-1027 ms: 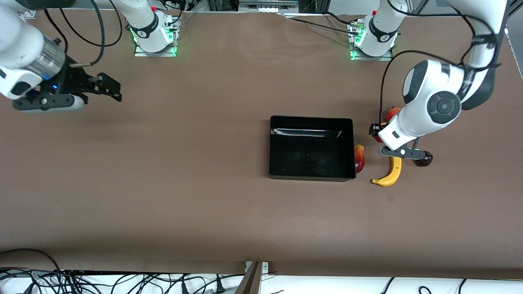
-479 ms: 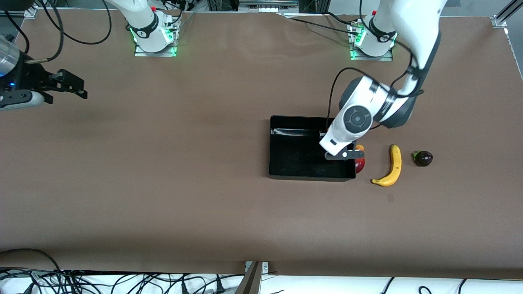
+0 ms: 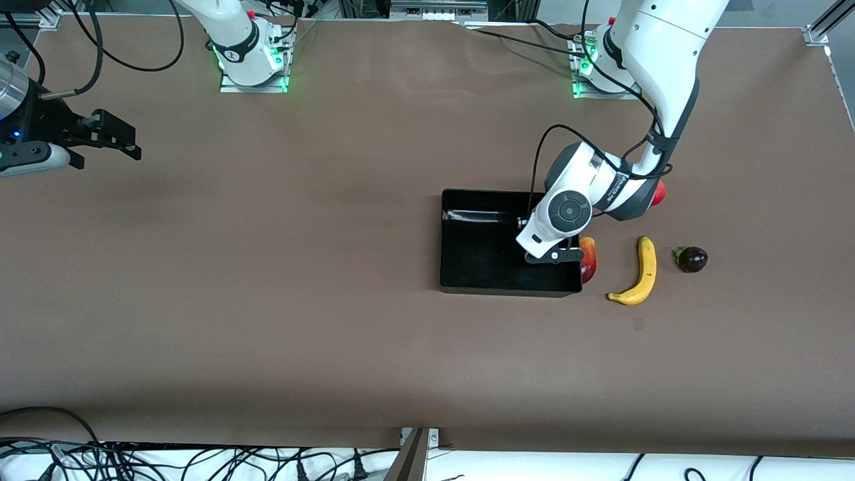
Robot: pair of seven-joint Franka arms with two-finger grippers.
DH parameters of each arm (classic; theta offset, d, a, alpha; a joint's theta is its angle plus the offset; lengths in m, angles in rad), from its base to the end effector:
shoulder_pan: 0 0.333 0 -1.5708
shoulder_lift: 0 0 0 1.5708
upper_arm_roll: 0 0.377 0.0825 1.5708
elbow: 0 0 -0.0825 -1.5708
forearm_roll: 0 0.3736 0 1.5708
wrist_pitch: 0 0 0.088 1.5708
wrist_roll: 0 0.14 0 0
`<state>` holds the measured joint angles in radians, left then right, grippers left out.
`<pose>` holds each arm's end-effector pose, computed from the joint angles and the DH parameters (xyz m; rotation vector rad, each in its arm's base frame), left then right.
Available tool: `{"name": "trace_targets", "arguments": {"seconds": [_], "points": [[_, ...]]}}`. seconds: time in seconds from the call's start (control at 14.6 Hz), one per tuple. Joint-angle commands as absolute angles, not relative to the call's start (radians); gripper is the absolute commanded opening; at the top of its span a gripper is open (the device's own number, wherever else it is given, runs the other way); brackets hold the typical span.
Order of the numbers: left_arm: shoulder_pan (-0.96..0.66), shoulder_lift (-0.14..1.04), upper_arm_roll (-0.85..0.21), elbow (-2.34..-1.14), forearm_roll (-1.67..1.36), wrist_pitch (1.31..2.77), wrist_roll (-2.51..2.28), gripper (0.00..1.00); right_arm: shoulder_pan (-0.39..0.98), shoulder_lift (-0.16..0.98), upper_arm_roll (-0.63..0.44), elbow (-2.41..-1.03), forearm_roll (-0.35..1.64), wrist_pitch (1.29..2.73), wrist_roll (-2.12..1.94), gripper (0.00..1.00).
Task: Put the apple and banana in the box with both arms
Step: 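Lower the apple into the box and open the left gripper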
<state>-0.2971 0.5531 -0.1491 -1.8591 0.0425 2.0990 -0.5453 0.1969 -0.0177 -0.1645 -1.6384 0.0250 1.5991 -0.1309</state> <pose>0.5630 -0.2595 0.2298 -3.0033 -0.1229 0.4427 0.5377 0.0200 0.6332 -3.1023 -0.2524 0.0318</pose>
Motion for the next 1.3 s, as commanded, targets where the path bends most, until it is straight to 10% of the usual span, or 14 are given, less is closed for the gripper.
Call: {"name": "trace_targets", "arguments": {"seconds": [0.0,0.41,1.03,1.23], "points": [[-0.296,0.515,-0.14,-1.736,0.043,1.944,-0.557,1.0,0.189,-0.014,-0.15,-1.606,-0.002,1.589,-0.132,1.0],[-0.057,0.543,-0.123,-1.439,0.067,1.684,-0.09,1.0,0.178,0.018,-0.158,-1.578,0.006,1.62,-0.129,1.0],[0.126,0.667,-0.124,-1.71,0.19,2.281,0.35,0.98,0.186,0.014,-0.153,-1.577,0.006,1.621,-0.129,1.0],[0.133,0.672,-0.124,-1.74,0.189,2.309,0.342,0.3,0.186,0.014,-0.153,-1.577,0.009,1.623,-0.127,1.0]]}}
